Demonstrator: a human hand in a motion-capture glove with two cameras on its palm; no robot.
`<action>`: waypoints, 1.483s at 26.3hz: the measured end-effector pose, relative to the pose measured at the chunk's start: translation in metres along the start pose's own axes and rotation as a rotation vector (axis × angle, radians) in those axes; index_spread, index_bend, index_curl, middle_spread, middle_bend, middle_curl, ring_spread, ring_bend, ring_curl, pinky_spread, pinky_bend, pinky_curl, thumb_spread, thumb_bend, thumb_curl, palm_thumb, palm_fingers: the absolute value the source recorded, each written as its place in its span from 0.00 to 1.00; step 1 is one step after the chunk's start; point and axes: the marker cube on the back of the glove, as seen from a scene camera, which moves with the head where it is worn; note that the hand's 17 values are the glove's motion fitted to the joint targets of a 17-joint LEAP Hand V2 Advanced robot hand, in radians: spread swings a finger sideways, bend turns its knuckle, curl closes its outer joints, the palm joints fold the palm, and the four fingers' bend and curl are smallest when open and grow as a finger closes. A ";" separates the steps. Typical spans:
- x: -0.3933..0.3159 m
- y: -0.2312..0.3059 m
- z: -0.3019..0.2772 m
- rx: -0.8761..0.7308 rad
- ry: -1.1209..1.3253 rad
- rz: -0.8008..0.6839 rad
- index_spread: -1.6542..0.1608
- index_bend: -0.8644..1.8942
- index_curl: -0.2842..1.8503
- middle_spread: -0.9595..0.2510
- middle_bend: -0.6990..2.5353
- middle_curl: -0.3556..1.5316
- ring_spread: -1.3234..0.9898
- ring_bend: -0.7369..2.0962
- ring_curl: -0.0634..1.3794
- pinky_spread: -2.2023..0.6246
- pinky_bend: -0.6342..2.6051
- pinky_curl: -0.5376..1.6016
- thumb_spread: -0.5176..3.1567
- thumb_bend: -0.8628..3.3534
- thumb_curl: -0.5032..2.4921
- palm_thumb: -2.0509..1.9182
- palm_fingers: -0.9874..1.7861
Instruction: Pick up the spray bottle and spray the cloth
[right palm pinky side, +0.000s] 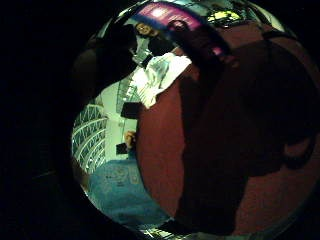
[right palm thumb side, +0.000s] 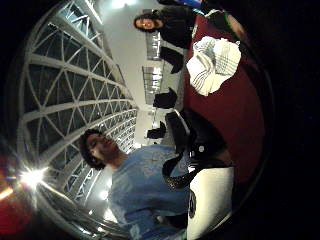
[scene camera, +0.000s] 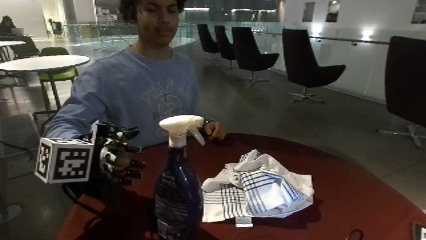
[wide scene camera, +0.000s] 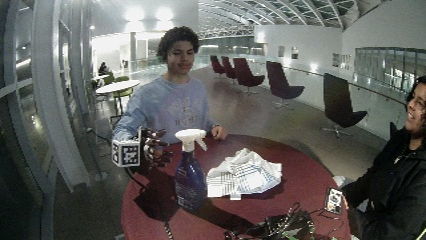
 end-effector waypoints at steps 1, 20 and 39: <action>0.003 -0.002 -0.003 0.009 0.005 0.015 0.73 0.34 0.24 0.75 0.33 0.37 0.57 0.41 0.27 0.86 0.28 0.38 0.45 0.25 0.26 0.67 0.59; 0.035 -0.112 0.008 0.227 0.134 0.122 0.70 0.31 0.20 0.77 0.32 0.39 0.59 0.42 0.29 0.86 0.32 0.41 0.43 0.21 0.26 0.68 0.53; 0.039 -0.152 0.019 0.423 0.214 0.020 0.74 0.36 0.20 0.76 0.33 0.40 0.56 0.48 0.31 0.85 0.35 0.42 0.39 0.22 0.31 0.75 0.67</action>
